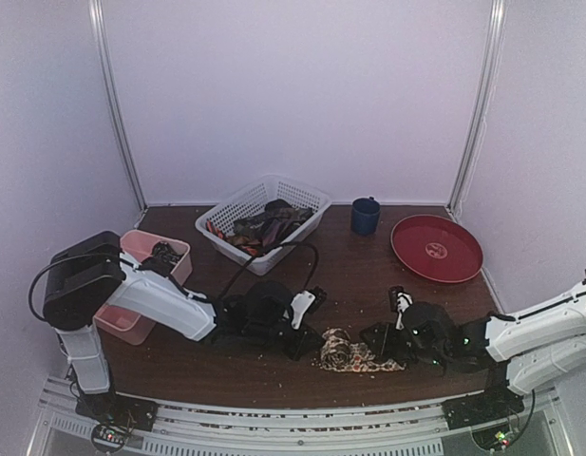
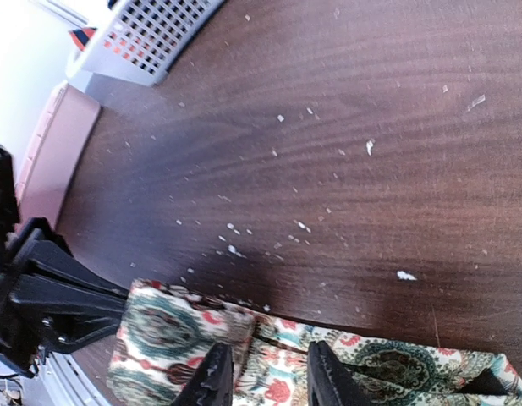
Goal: Roll the ties
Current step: Fold the tie at the center of the board.
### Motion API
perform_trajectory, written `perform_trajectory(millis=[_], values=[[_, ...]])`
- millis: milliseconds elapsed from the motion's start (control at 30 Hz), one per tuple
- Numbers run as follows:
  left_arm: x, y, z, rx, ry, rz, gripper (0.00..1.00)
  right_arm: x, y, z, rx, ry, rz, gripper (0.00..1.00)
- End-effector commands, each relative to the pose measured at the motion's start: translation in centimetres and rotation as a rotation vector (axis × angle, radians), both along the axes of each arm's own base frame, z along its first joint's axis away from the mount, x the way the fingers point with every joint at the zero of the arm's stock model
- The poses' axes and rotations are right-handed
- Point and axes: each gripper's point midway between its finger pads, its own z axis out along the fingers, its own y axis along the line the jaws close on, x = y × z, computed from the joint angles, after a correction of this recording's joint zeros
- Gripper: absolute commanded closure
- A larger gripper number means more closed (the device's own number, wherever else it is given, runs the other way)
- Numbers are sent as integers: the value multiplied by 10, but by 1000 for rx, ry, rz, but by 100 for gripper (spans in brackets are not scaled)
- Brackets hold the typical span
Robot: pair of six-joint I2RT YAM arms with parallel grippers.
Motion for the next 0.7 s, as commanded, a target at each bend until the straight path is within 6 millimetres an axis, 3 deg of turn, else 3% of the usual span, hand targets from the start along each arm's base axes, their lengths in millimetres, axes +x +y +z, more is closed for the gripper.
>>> perform_trajectory(millis=[0,133,367,533,667], values=[[-5,-18,12,-37,-27,-49,94,2,-3,15,37,-39,-19,64],[-5,-24,15,-41,-33,-58,94,1,8,27,103,-31,0,60],[-7,-31,16,-46,-34,-69,94,-10,31,28,201,44,67,56],[-8,-37,19,-54,-39,-79,94,-12,33,24,198,55,67,52],[-8,-44,25,-70,-48,-86,94,-14,27,12,147,77,53,54]])
